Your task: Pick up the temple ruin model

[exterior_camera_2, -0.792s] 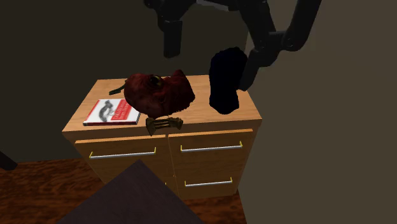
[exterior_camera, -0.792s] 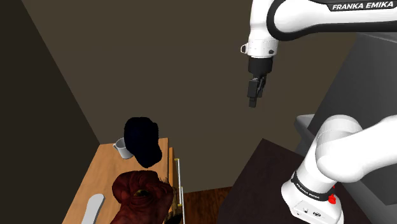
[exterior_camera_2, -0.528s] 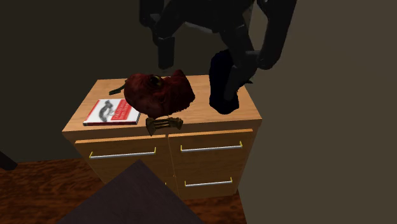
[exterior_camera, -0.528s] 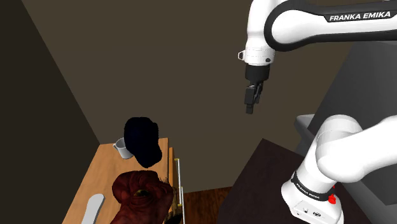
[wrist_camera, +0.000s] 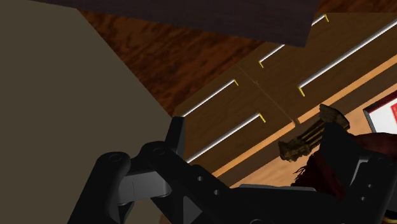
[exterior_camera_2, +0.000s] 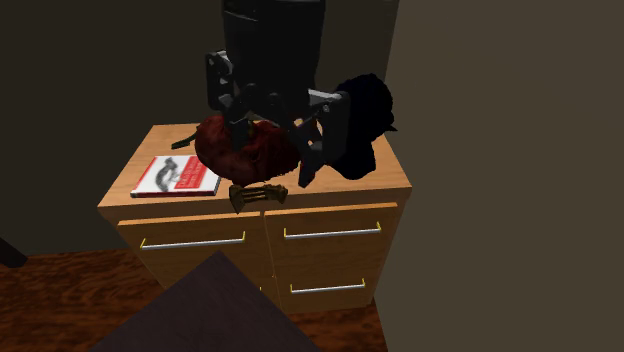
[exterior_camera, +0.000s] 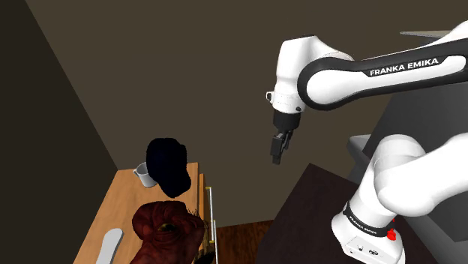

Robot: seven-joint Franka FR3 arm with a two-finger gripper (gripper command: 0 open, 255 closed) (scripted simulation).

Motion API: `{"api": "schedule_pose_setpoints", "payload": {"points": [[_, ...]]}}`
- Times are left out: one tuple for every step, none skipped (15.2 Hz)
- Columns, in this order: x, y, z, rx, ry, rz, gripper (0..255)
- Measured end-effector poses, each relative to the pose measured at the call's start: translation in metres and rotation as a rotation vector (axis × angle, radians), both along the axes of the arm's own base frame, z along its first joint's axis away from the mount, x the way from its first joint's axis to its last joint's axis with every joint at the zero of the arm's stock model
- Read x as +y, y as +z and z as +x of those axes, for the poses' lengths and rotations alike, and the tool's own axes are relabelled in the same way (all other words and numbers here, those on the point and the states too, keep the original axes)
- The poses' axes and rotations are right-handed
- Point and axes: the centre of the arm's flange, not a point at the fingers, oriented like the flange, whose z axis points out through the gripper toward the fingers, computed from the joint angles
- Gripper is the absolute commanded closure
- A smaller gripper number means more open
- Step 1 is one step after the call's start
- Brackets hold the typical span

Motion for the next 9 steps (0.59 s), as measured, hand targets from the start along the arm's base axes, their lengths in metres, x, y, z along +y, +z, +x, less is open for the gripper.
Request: {"api": "schedule_pose_setpoints", "payload": {"points": [[0.01,-0.007,0.001,-0.008,0.003,0.002,0],[0.019,-0.018,0.0,-0.015,0.005,0.005,0],[0.028,-0.032,0.001,-0.02,0.008,0.007,0],[0.035,-0.041,0.001,-0.029,0.01,0.009,0],[0.045,-0.05,0.004,-0.037,0.013,0.011,0],[0.053,-0.057,0.005,-0.045,0.015,0.014,0],[0.062,-0.066,0.005,-0.052,0.018,0.016,0],[0.069,-0.079,0.003,-0.058,0.02,0.018,0],[0.077,-0.089,0.005,-0.066,0.022,0.02,0]]}}
